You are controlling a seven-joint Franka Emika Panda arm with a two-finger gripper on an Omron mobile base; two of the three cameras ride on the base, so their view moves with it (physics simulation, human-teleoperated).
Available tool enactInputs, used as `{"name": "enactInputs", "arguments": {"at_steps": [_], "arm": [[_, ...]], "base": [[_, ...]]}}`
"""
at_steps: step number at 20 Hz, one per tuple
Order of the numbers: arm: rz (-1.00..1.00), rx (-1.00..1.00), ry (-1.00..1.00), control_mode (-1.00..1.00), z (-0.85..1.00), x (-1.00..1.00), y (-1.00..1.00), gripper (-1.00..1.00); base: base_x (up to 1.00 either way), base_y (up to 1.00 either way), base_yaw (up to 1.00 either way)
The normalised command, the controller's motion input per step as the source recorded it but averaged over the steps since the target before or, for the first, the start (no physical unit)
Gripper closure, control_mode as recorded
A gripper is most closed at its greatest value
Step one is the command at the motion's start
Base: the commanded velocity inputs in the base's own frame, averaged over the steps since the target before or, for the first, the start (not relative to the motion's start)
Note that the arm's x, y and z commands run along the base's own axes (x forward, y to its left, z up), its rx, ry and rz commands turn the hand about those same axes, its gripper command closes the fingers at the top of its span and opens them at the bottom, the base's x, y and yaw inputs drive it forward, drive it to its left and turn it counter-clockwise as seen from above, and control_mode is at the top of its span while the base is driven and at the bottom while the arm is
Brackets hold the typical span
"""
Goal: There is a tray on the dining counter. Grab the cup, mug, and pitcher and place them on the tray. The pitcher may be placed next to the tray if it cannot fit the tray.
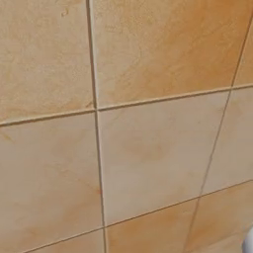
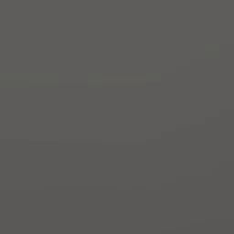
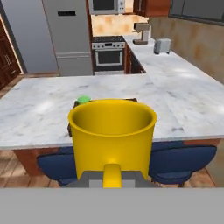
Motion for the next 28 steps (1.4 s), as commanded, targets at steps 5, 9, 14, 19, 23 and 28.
{"name": "enactInputs", "arguments": {"at_steps": [5, 9, 14, 19, 23, 28], "arm": [[0.00, 0.00, 0.00, 1.00, 0.00, 0.00, 0.00, 1.00], [0.00, 0.00, 0.00, 1.00, 0.00, 0.00, 0.00, 1.00], [0.00, 0.00, 0.00, 1.00, 0.00, 0.00, 0.00, 1.00], [0.00, 0.00, 0.00, 1.00, 0.00, 0.00, 0.00, 1.00], [0.00, 0.00, 0.00, 1.00, 0.00, 0.00, 0.00, 1.00], [0.00, 0.00, 0.00, 1.00, 0.00, 0.00, 0.00, 1.00]], "base": [[0.45, -0.46, 0.41], [0.34, -0.39, 0.21], [0.34, -0.31, 0.07], [0.67, 0.00, -0.02], [0.49, 0.00, -0.14], [0.38, 0.00, -0.15]]}}
